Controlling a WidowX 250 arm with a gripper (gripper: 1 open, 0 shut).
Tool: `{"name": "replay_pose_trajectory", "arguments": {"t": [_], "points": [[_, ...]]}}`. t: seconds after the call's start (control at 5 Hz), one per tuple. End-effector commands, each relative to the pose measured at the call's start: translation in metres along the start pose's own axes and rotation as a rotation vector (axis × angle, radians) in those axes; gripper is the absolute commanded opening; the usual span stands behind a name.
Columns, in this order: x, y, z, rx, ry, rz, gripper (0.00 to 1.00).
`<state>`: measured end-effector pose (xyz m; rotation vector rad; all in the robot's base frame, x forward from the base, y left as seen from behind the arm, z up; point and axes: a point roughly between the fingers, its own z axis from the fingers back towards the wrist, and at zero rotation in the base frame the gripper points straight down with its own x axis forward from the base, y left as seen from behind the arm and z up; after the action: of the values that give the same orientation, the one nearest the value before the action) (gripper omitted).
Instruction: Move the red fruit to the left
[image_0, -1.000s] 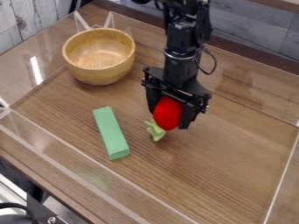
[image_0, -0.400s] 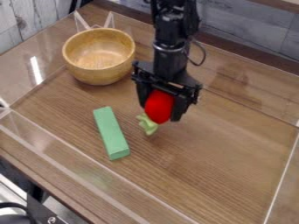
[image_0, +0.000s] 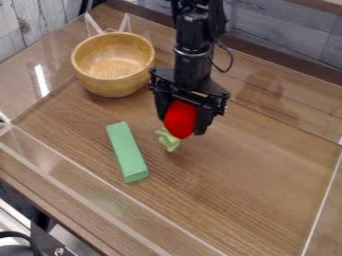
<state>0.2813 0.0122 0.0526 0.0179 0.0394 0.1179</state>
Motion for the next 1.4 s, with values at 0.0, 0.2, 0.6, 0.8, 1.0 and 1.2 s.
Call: {"name": "replay_pose_trajectory", "arguments": {"t": [0.0, 0.2, 0.6, 0.8, 1.0, 1.2], "points": [[0.007, 0.001, 0.009, 0.007, -0.05, -0.031, 0.0], [0.005, -0.002, 0.005, 0.01, -0.051, -0.076, 0.0], [0.004, 0.017, 0.054, -0.02, -0.088, 0.008, 0.0], [0.008, 0.042, 0.076, -0.029, -0.112, 0.058, 0.0], [0.019, 0.076, 0.076, -0.028, -0.125, 0.113, 0.0], [0.035, 0.108, 0.066, -0.025, -0.13, 0.146, 0.0]]}}
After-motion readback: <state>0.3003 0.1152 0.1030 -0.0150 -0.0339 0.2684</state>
